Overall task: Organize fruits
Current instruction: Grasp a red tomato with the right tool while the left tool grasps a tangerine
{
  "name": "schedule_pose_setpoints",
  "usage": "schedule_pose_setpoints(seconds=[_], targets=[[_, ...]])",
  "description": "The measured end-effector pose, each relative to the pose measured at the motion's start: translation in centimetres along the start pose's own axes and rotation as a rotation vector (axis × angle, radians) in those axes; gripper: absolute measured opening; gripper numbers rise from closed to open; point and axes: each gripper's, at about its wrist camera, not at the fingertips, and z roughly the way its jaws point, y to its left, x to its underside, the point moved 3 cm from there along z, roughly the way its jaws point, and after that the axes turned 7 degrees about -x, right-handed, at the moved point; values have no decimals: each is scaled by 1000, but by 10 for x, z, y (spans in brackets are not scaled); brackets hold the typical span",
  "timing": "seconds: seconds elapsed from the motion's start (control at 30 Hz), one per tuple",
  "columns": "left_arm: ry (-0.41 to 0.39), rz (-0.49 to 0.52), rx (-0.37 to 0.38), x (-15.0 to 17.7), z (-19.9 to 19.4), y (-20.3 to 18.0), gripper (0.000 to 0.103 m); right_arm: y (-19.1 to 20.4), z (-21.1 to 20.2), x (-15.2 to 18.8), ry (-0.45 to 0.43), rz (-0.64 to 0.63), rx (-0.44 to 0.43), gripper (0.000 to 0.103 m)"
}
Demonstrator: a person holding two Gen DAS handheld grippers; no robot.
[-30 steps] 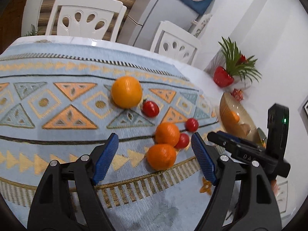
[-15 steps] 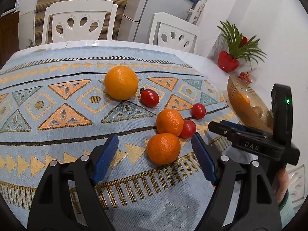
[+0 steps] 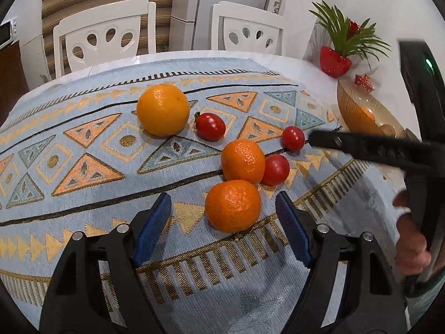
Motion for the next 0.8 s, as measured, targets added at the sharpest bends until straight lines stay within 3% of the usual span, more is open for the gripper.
schedule_pose_setpoints(seconds=[0.1,0.23,0.6,0.8], targets=[[9,8,1,0,1,-1,68,0,12,-4,-6,6,-14,47],[13,21,0,0,2,-4,63,-1,20,-3,-31,18,-48,47],[26,58,-13,2,4,-12,41,11,32,2,-23,-54,1,29],[18,52,-16,1,3,-10,41,13,31,3,-35,-64,9,28]])
